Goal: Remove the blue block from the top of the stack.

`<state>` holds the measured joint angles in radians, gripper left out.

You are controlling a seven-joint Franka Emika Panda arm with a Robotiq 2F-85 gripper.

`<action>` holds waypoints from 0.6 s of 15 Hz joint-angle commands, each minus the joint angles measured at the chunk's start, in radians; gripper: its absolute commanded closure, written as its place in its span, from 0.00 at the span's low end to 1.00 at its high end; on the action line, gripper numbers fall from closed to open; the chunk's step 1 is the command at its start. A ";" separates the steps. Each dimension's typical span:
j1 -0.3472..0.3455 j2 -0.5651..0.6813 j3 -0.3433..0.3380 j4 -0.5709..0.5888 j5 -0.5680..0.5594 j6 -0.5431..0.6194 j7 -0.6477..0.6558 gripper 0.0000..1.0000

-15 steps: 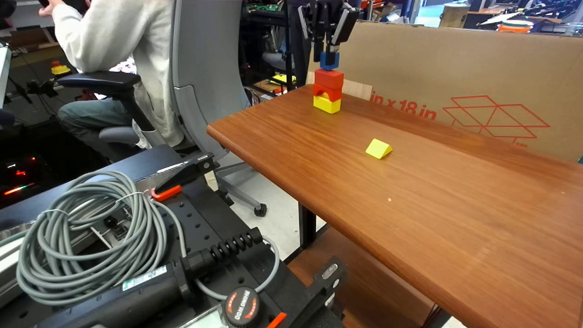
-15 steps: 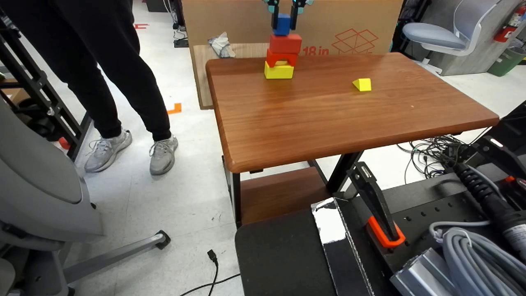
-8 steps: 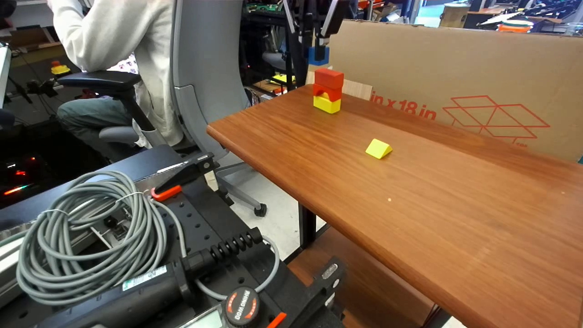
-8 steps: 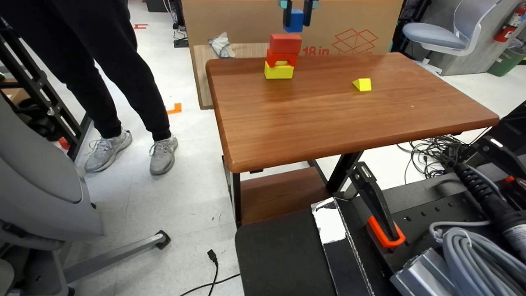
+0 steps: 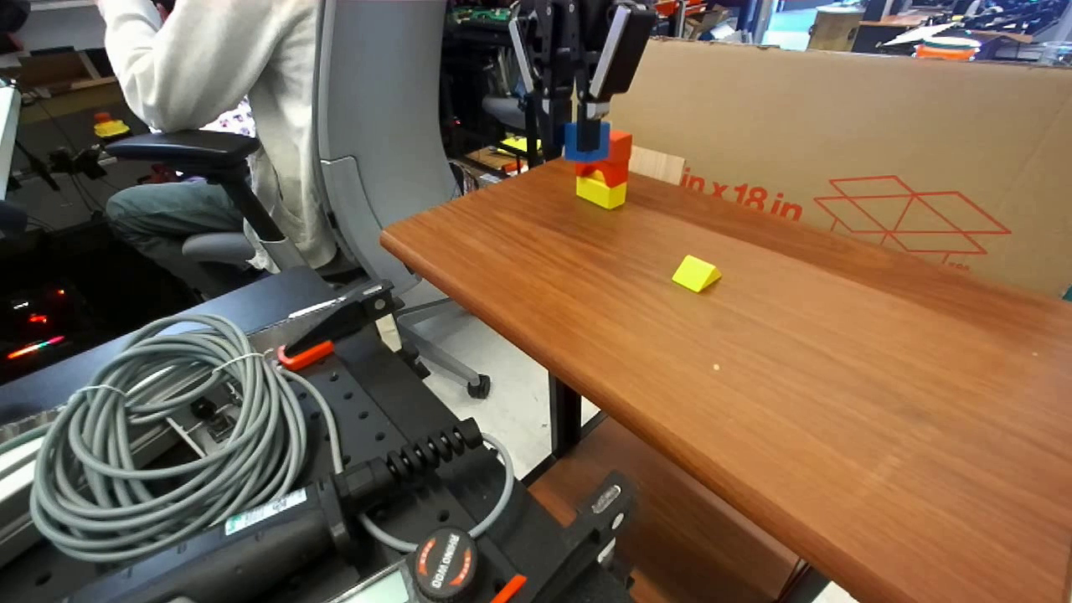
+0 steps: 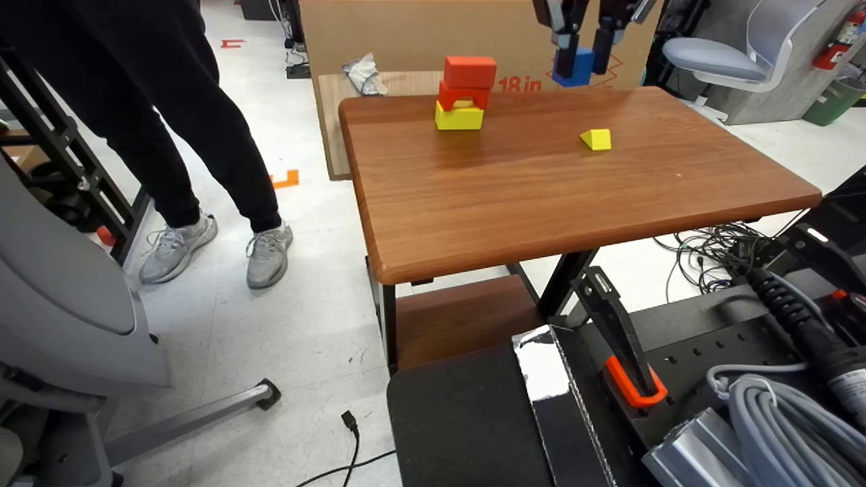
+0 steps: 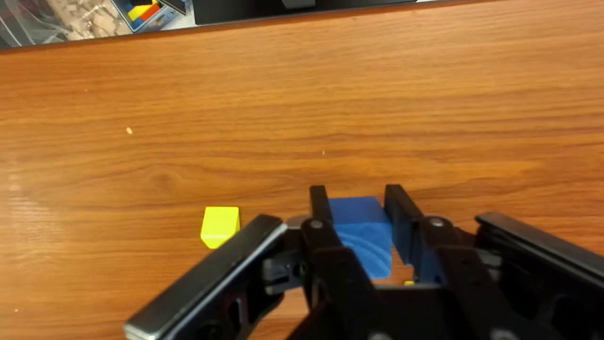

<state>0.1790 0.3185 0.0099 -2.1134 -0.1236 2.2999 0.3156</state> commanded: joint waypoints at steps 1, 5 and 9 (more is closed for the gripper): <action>-0.031 0.007 -0.009 -0.071 -0.009 0.113 -0.012 0.92; -0.068 0.083 0.002 -0.060 0.052 0.145 -0.053 0.92; -0.074 0.150 0.000 -0.048 0.075 0.187 -0.058 0.92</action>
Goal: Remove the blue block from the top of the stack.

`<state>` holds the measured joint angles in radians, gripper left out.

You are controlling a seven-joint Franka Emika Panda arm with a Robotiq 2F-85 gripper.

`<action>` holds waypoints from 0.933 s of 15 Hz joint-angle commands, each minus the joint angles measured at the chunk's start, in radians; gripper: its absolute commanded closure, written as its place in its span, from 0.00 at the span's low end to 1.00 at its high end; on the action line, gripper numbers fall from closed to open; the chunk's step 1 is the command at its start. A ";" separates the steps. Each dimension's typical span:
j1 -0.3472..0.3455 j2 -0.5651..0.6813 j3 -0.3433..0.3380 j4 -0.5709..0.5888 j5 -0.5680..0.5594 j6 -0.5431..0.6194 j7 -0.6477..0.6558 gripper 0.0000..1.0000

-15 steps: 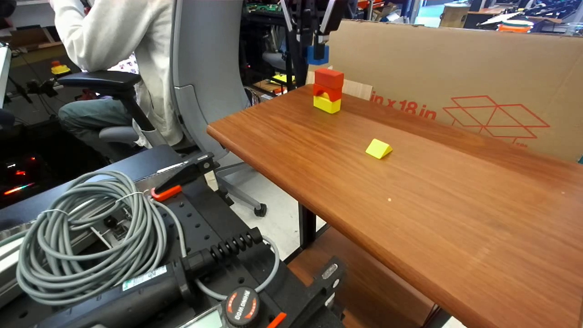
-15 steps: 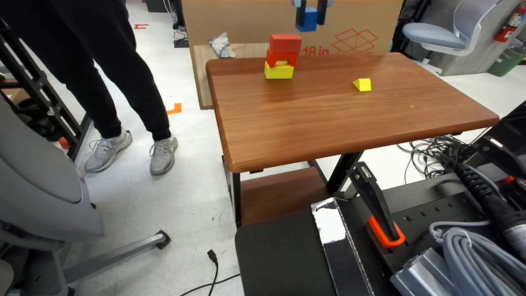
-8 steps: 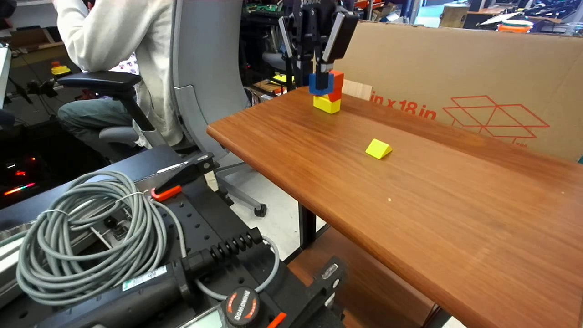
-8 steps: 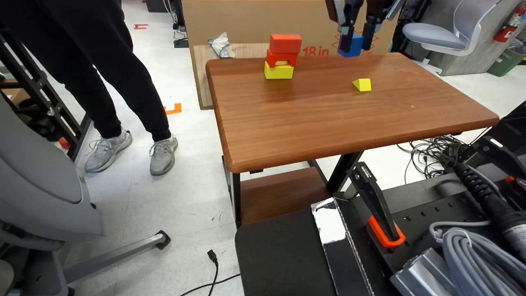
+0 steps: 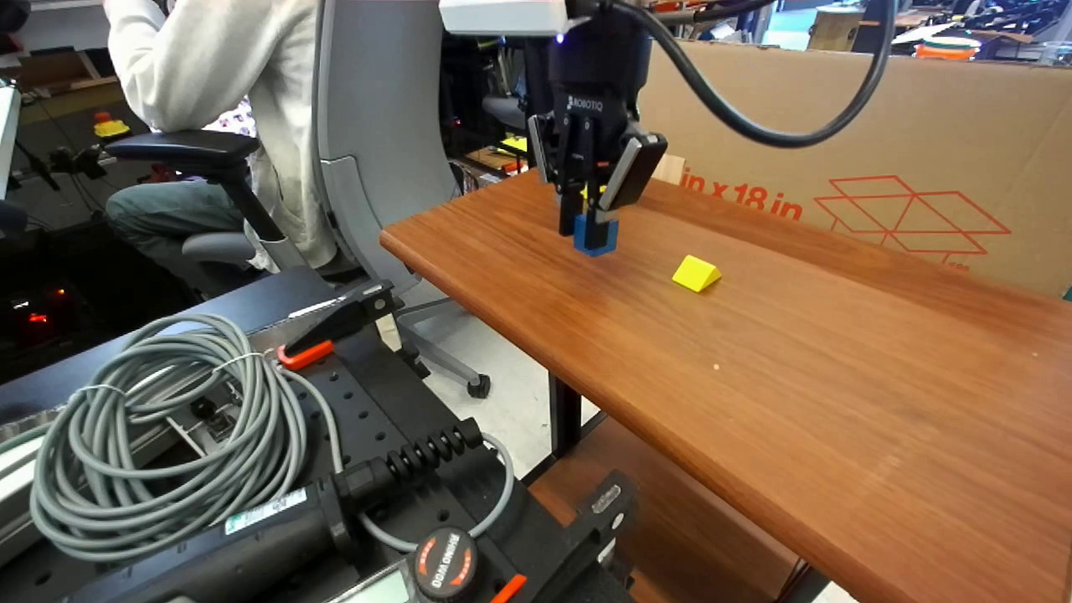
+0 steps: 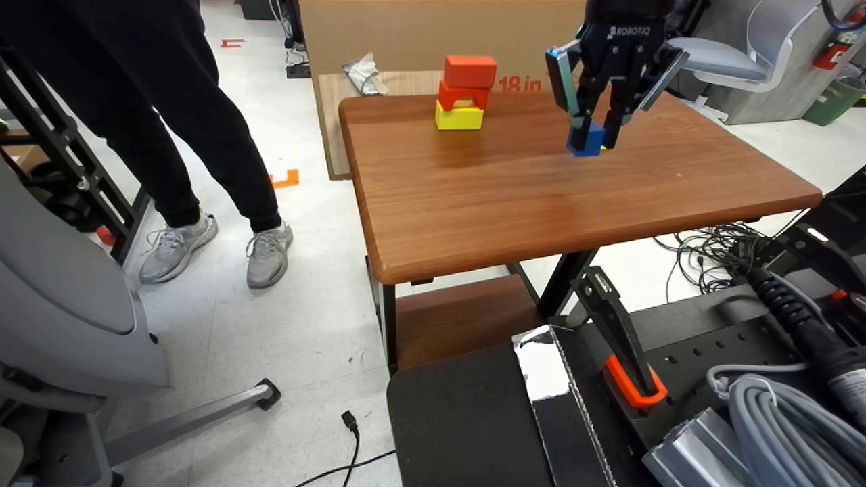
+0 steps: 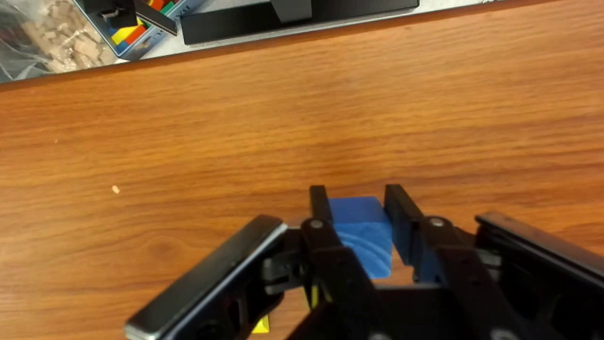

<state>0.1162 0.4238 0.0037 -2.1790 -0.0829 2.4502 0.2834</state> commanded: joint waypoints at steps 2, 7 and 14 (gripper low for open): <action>-0.007 0.066 0.003 0.021 0.040 0.049 -0.021 0.92; 0.000 0.074 -0.004 0.017 0.036 0.075 -0.012 0.42; 0.001 -0.079 -0.011 -0.048 0.026 0.099 -0.015 0.01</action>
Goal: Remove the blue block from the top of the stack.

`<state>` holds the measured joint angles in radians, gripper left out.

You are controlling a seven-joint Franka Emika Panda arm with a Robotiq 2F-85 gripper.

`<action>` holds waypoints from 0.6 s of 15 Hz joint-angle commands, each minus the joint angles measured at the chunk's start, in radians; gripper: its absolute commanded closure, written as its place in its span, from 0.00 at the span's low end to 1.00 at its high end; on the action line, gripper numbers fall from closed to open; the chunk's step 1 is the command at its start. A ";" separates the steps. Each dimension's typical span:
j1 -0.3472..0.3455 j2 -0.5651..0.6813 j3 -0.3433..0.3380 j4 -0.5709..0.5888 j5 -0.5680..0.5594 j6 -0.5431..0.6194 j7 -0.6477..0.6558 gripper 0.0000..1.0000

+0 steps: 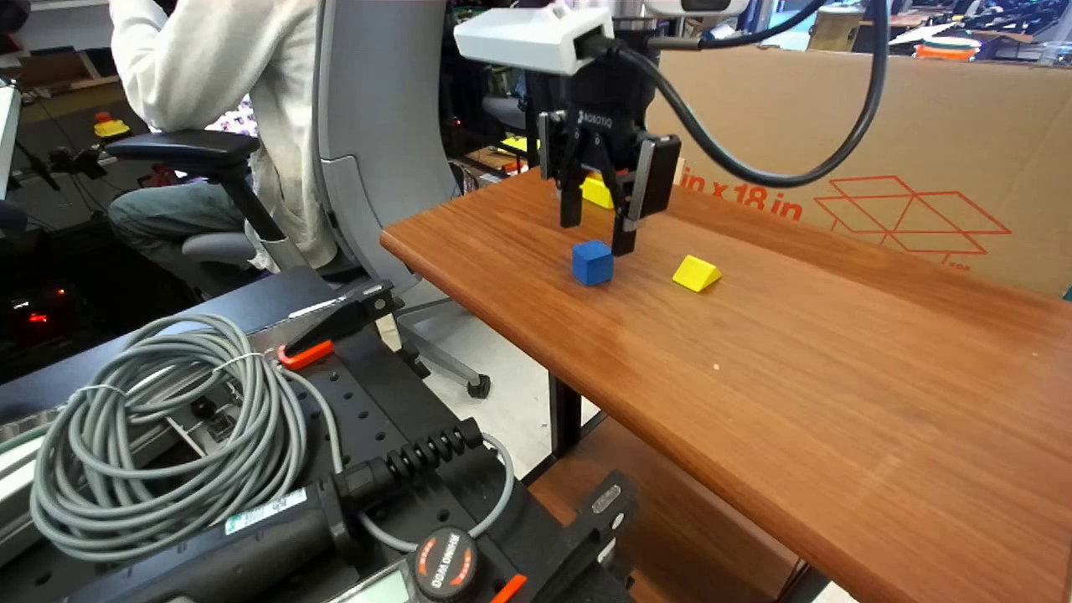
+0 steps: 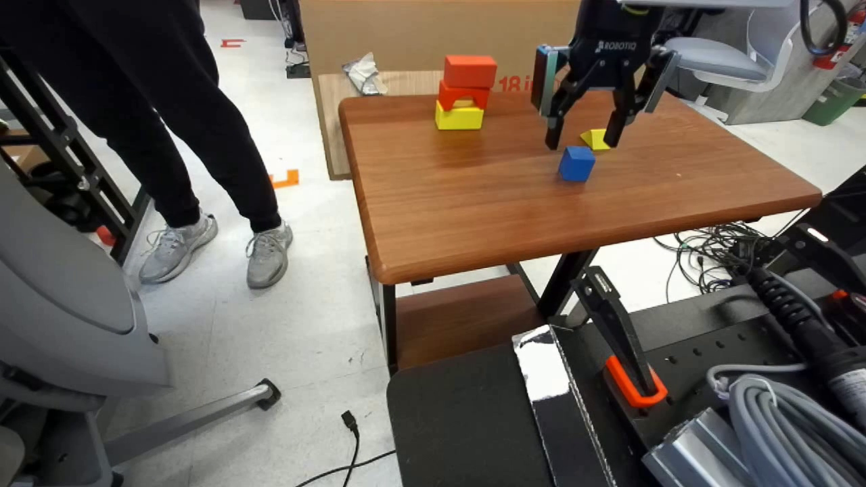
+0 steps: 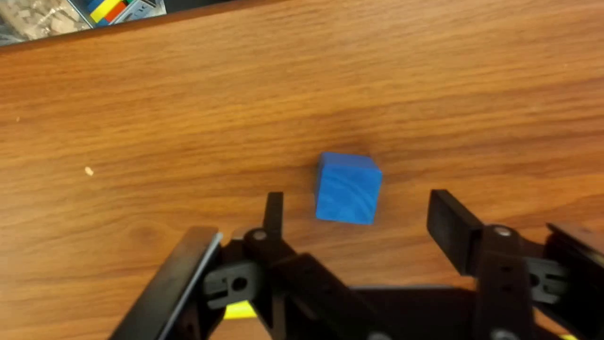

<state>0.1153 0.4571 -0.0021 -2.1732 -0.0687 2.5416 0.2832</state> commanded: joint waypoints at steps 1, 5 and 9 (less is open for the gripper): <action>-0.002 -0.146 0.000 -0.054 0.020 -0.001 -0.015 0.00; -0.026 -0.266 0.032 -0.008 0.096 -0.119 -0.063 0.00; -0.017 -0.277 0.027 0.011 0.093 -0.164 -0.052 0.00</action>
